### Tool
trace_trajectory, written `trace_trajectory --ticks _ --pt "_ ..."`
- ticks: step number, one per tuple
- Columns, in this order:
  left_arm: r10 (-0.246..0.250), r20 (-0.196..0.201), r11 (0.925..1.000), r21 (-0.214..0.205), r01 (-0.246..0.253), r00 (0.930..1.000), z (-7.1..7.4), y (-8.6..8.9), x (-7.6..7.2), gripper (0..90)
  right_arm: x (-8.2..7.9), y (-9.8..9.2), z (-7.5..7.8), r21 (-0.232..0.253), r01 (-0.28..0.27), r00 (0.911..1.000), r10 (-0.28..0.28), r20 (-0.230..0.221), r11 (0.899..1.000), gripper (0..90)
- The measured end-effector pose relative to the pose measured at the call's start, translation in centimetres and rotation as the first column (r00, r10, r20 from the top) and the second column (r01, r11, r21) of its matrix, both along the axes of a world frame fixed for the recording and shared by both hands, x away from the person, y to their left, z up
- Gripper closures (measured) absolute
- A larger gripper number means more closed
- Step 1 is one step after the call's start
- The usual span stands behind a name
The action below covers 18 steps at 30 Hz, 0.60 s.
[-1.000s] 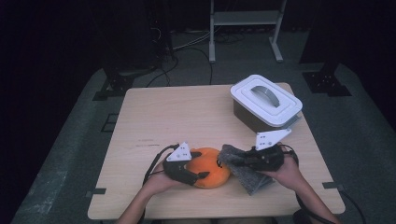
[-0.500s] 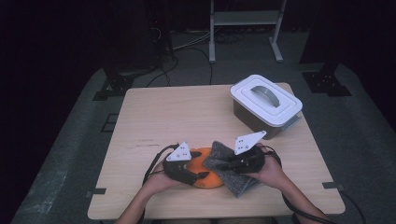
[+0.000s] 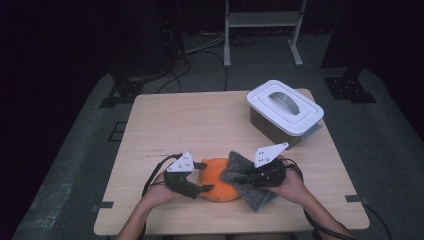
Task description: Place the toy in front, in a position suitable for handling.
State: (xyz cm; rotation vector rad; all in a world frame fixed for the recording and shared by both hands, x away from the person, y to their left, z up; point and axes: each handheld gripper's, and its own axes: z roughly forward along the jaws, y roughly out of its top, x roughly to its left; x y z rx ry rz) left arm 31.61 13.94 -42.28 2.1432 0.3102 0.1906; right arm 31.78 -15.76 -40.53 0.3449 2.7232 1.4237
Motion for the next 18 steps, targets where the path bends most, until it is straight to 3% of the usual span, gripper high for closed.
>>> trace_trajectory --ticks 6,12,18 --pt "0.0 -0.03 0.9998 -0.02 0.0 0.9996 -0.4 0.2 0.2 29.8 -0.2 -1.6 -0.9 -0.009 0.035 0.999 -0.035 -0.027 0.999 77.8" --pt "-0.01 -0.053 0.9994 -0.034 0.008 0.9985 -0.6 0.0 0.1 30.3 0.1 -3.8 -1.8 -0.056 0.087 0.9945 -0.09 -0.053 0.995 77.7" --pt "-0.013 -0.053 0.9989 -0.045 0.011 0.9985 -0.6 -0.7 -0.3 30.2 -0.1 -4.5 -0.9 -0.033 0.106 0.9932 -0.108 -0.045 0.994 77.8"
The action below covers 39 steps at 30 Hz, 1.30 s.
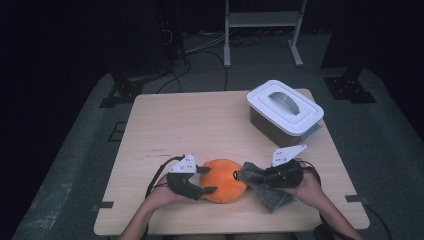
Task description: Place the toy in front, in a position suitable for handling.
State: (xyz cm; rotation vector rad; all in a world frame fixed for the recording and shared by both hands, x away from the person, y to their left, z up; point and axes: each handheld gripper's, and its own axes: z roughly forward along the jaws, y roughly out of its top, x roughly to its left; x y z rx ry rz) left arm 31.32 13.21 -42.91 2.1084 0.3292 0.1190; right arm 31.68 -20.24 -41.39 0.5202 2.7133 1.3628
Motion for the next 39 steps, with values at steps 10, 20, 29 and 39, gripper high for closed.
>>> trace_trajectory --ticks 10,20,29,39 --pt "-0.024 0.029 0.9997 0.004 0.023 0.9993 0.1 -1.6 -0.7 30.1 0.0 4.1 2.8 -0.01 -0.085 0.9927 0.085 0.085 0.996 77.7" --pt "-0.017 0.021 0.9998 0.005 0.017 0.9996 -0.2 -1.1 -0.5 30.2 0.7 2.8 1.3 0.025 -0.046 0.9985 0.046 0.029 0.999 77.7" --pt "-0.023 0.029 0.9997 0.01 0.023 0.9993 -0.3 -1.1 -0.7 30.2 0.7 0.2 -0.5 0.022 -0.005 0.9994 0.006 -0.035 1.0 77.0" --pt "-0.043 0.083 0.9988 0.029 0.04 0.9956 -0.5 -1.1 -1.4 30.2 1.6 2.1 2.1 0.03 -0.048 0.9988 0.048 -0.003 0.998 77.3"
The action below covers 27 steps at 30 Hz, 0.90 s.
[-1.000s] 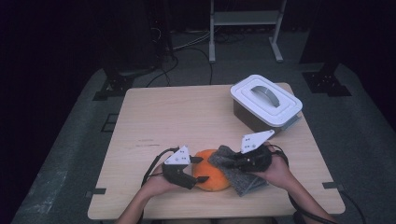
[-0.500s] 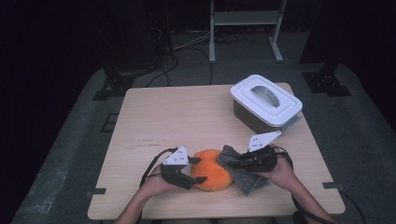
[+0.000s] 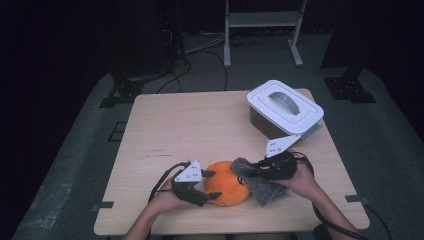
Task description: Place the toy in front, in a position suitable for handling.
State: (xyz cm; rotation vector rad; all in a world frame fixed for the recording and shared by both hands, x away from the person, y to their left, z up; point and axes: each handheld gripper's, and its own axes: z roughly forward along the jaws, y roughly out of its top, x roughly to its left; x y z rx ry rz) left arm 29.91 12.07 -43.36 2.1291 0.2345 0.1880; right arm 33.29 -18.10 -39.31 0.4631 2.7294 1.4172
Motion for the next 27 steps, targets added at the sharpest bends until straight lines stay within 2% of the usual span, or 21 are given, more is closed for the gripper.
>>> trace_trajectory --ticks 1,5,6,9,16,22,27 --pt "0.0 0.0 1.0 0.0 0.0 1.0 0.0 0.0 0.0 30.1 0.0 0.0 0.0 0.0 0.0 1.0 0.0 0.0 1.0 77.3" --pt "-0.005 0.011 0.9999 0.016 0.005 0.9999 0.0 0.1 -0.1 29.8 0.9 2.0 0.4 -0.017 -0.018 0.9998 0.018 0.006 1.0 77.4" --pt "-0.001 0.007 0.9999 0.015 0.001 1.0 -0.1 0.2 0.0 29.7 1.4 2.4 0.2 -0.019 -0.02 0.9998 0.02 -0.004 1.0 77.4" --pt "0.001 0.002 1.0 0.009 -0.001 1.0 -0.2 0.3 0.0 29.7 1.7 2.3 0.0 -0.012 -0.016 0.9997 0.016 -0.017 1.0 77.4" --pt "-0.005 0.004 1.0 0.005 0.005 1.0 -0.2 0.1 0.0 29.8 1.5 -0.2 -1.5 0.019 0.029 0.9978 -0.027 -0.06 0.999 77.3" --pt "-0.004 0.002 1.0 0.004 0.004 1.0 -0.2 0.0 0.0 29.7 0.7 -2.2 -2.7 0.011 0.055 0.9944 -0.053 -0.091 0.998 77.4" --pt "-0.001 -0.005 1.0 0.003 0.001 1.0 -0.2 0.1 0.2 29.8 0.2 -2.6 -2.4 0.01 0.058 0.9945 -0.057 -0.088 0.998 77.4"
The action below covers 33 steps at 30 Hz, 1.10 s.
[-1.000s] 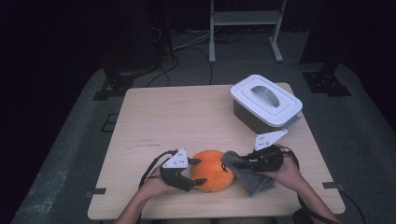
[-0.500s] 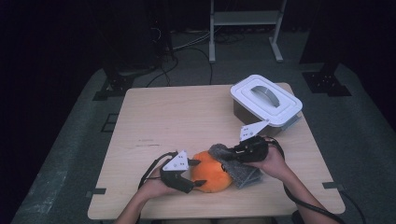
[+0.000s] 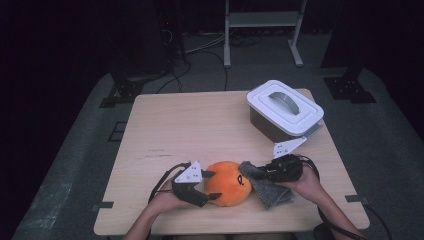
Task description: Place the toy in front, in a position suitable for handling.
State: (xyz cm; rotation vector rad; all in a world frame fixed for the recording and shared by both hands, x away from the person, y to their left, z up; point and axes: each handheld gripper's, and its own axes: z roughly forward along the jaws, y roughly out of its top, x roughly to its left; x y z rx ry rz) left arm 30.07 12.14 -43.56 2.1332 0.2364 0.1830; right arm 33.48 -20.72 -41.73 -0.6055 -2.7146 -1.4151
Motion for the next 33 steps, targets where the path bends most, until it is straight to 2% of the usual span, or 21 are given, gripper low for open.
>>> trace_trajectory --ticks 3,5,6,7,8,9,10,11,16,22,25,28,33 --pt "0.01 -0.012 0.9999 -0.006 -0.011 0.9999 0.0 0.1 0.2 29.9 -0.5 0.9 1.1 0.013 -0.026 0.9992 0.026 0.032 1.0 77.4" --pt "0.013 -0.014 0.9999 -0.005 -0.013 0.9998 0.0 0.0 0.2 29.9 -1.1 2.6 2.2 0.005 -0.068 0.995 0.068 0.073 0.998 77.3" --pt "0.016 -0.014 0.9999 -0.002 -0.016 0.9998 0.0 0.0 0.2 29.9 -1.1 2.6 2.2 0.005 -0.068 0.995 0.068 0.073 0.998 77.3" --pt "0.02 -0.014 0.9998 0.002 -0.02 0.9997 0.0 0.0 0.3 30.0 -1.7 3.8 2.6 -0.015 -0.094 0.9908 0.095 0.096 0.995 77.3" --pt "0.024 -0.013 0.9997 0.005 -0.024 0.9996 0.0 0.0 0.3 30.0 -1.7 3.8 2.6 -0.015 -0.094 0.9908 0.095 0.096 0.995 77.3" --pt "0.03 -0.015 0.9995 0.003 -0.03 0.9994 0.0 0.1 0.3 30.0 -2.1 4.6 2.6 -0.038 -0.113 0.9863 0.116 0.117 0.993 77.2" --pt "0.035 -0.02 0.9994 0.002 -0.035 0.9992 0.0 0.1 0.4 30.0 -2.1 4.6 2.6 -0.038 -0.113 0.9863 0.116 0.117 0.993 77.2" --pt "0.035 -0.021 0.9994 0.0 -0.035 0.9992 0.0 0.1 0.4 29.9 -2.3 4.8 2.3 -0.06 -0.113 0.984 0.12 0.131 0.992 77.3" --pt "0.037 -0.03 0.9992 -0.016 -0.038 0.9989 0.3 0.0 0.6 24.5 -1.8 4.1 1.6 -0.037 -0.088 0.9899 0.092 0.108 0.995 77.5" --pt "0.006 -0.035 1.0 0.0 -0.006 0.9994 0.6 -0.2 0.8 18.7 -0.8 3.2 1.0 -0.017 -0.057 0.9936 0.058 0.097 0.998 77.5" --pt "0.01 -0.034 0.9999 0.0 -0.01 0.9994 0.7 -0.1 0.9 21.5 -0.5 2.7 0.7 -0.007 -0.041 0.9944 0.042 0.097 0.999 77.5" --pt "0.033 -0.026 0.9995 0.004 -0.033 0.9991 0.7 -0.2 0.8 30.0 -0.3 2.0 0.3 -0.008 -0.019 0.9955 0.02 0.093 1.0 77.5" --pt "0.066 -0.036 0.9978 -0.002 -0.066 0.9972 0.7 -0.5 1.0 31.8 -0.6 0.7 0.0 -0.052 0.024 0.9953 -0.019 0.095 0.998 77.7"
